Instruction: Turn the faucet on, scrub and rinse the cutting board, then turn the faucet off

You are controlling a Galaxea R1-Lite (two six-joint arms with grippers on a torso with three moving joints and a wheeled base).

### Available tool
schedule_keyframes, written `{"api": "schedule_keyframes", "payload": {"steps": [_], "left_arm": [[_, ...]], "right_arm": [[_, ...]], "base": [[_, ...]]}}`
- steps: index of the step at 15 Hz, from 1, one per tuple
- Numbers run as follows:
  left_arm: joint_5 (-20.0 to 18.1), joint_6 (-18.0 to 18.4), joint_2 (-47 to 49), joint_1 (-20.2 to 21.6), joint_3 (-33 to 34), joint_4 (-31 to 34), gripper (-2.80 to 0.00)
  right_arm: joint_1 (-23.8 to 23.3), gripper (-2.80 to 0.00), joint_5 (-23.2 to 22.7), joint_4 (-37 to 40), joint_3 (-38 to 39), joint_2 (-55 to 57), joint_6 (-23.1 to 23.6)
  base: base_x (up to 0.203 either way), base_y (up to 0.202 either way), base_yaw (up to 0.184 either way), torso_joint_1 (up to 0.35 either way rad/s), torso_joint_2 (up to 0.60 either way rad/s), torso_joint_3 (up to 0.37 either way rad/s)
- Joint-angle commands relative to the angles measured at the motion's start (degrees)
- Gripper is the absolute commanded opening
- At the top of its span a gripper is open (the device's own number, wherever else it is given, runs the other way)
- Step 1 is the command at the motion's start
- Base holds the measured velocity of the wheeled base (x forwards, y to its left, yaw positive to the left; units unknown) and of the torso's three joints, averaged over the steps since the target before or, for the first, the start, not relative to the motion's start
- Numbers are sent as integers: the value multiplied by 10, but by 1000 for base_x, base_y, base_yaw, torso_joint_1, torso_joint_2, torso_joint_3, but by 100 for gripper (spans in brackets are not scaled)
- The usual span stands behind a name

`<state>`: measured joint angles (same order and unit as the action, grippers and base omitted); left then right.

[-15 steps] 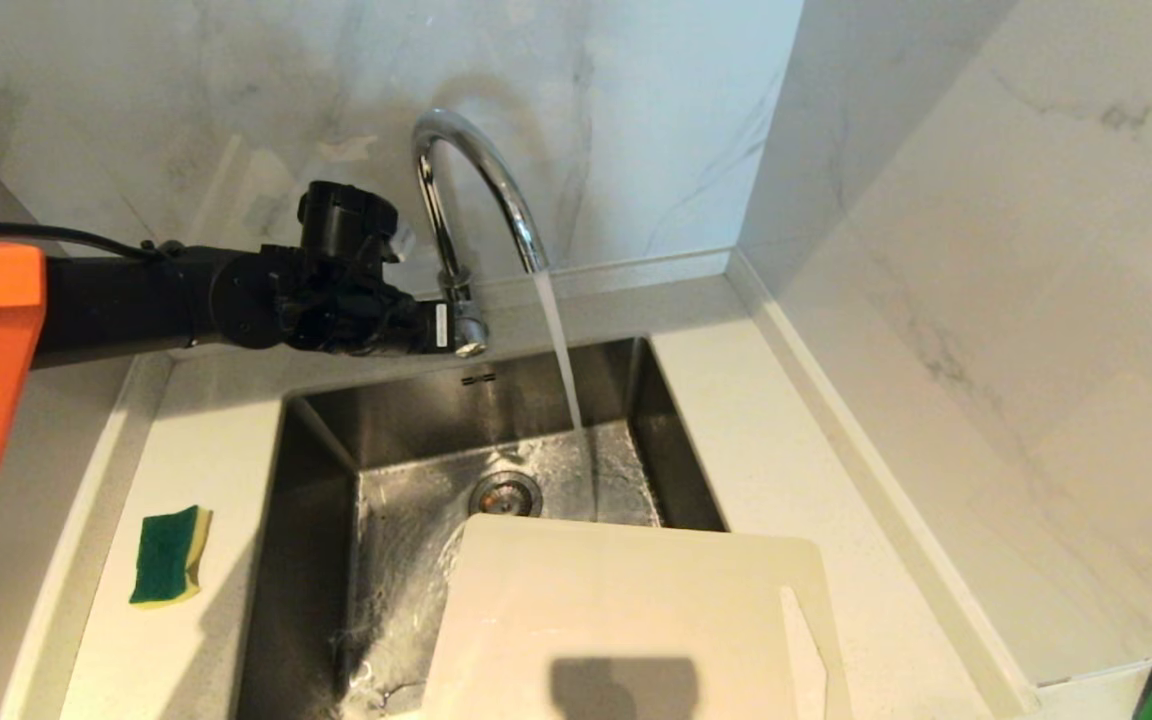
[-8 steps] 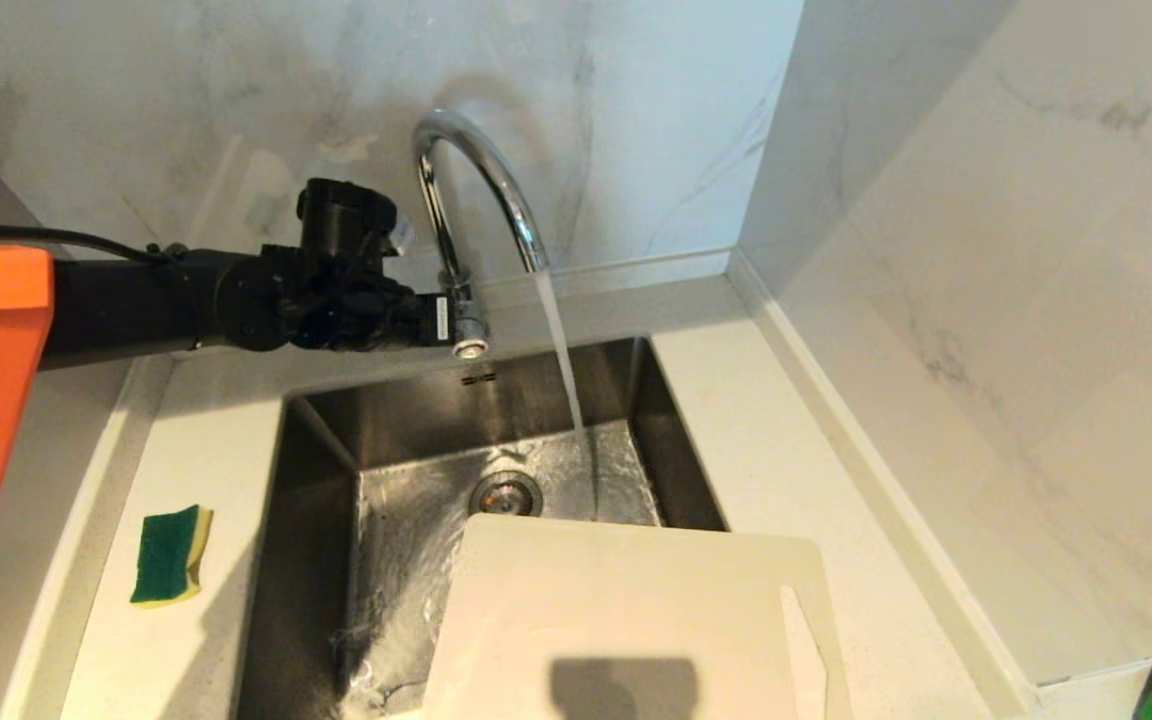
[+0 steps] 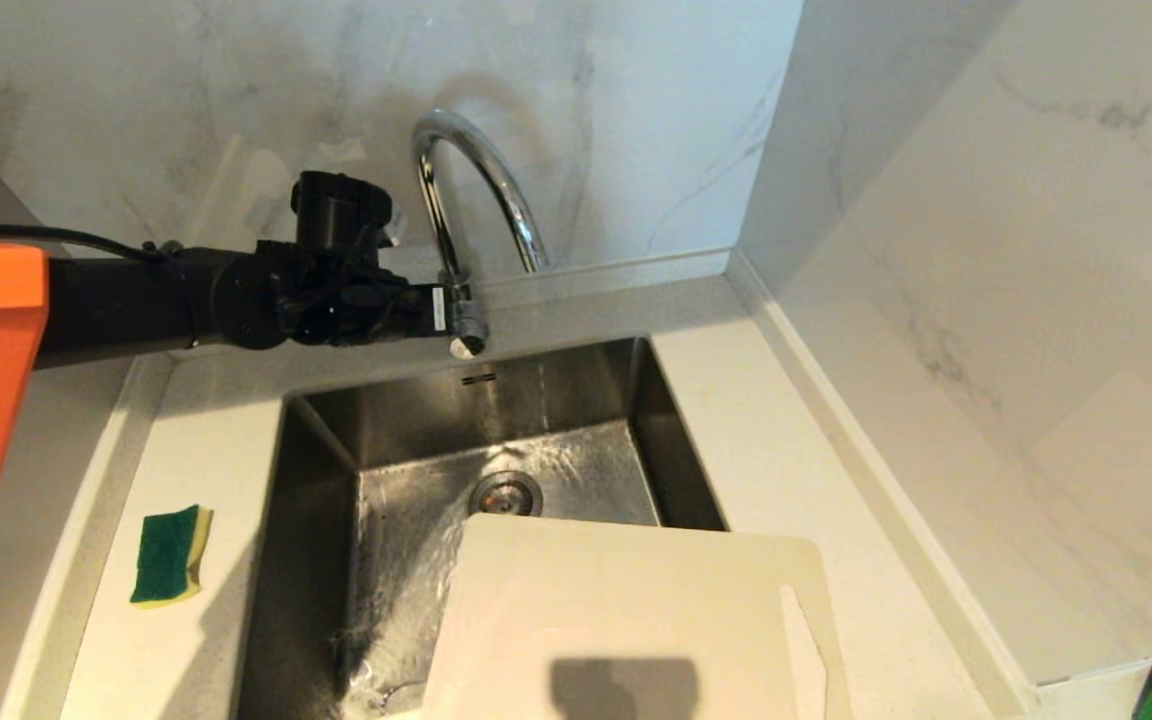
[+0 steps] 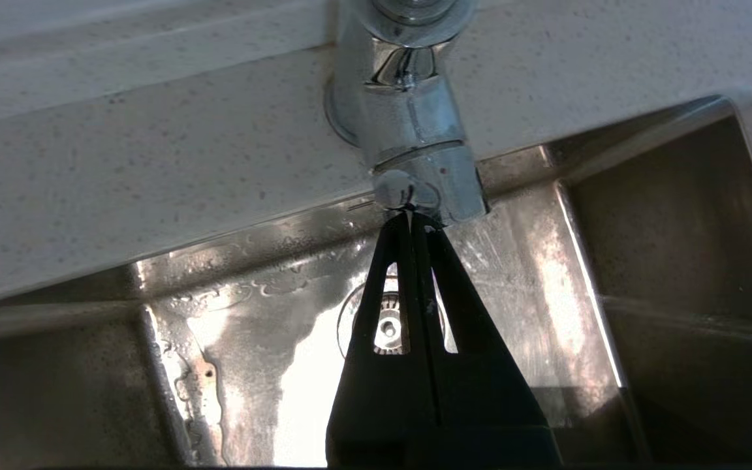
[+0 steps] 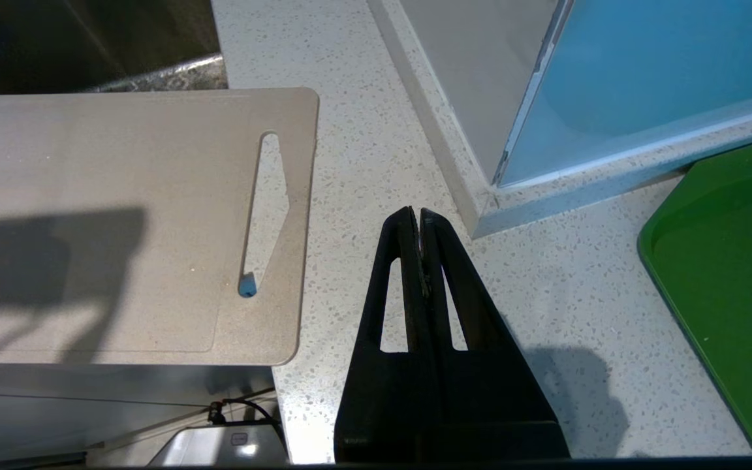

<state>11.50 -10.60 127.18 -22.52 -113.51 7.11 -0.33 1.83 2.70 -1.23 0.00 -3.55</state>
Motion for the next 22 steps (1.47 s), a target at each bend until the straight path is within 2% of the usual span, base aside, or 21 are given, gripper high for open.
{"api": "schedule_keyframes", "payload": {"steps": [1,5,7,9,12,15,19,20,22], "left_arm": [[-2,-2,-7,-1,1,12,-280],[-14,0,-64,-1,18,109,-280],[-43,5,-125,0,68,154,-280],[-65,27,-197,7,149,183,-280],[-76,48,-309,28,277,199,-280],[-82,59,-410,49,374,203,-280],[-97,64,-523,57,463,205,-280],[-108,67,-543,68,478,205,-280],[-140,89,-572,116,491,219,-280]], "right_arm": [[0,-280,0,0,0,0,0],[0,-280,0,0,0,0,0],[0,-280,0,0,0,0,0],[0,-280,0,0,0,0,0],[0,-280,0,0,0,0,0],[0,-280,0,0,0,0,0],[0,-280,0,0,0,0,0],[0,-280,0,0,0,0,0],[0,-280,0,0,0,0,0]], "base": [[0,0,0,0,0,0],[0,0,0,0,0,0],[0,0,0,0,0,0],[0,0,0,0,0,0],[0,0,0,0,0,0],[0,0,0,0,0,0],[0,0,0,0,0,0],[0,0,0,0,0,0],[0,0,0,0,0,0]]}}
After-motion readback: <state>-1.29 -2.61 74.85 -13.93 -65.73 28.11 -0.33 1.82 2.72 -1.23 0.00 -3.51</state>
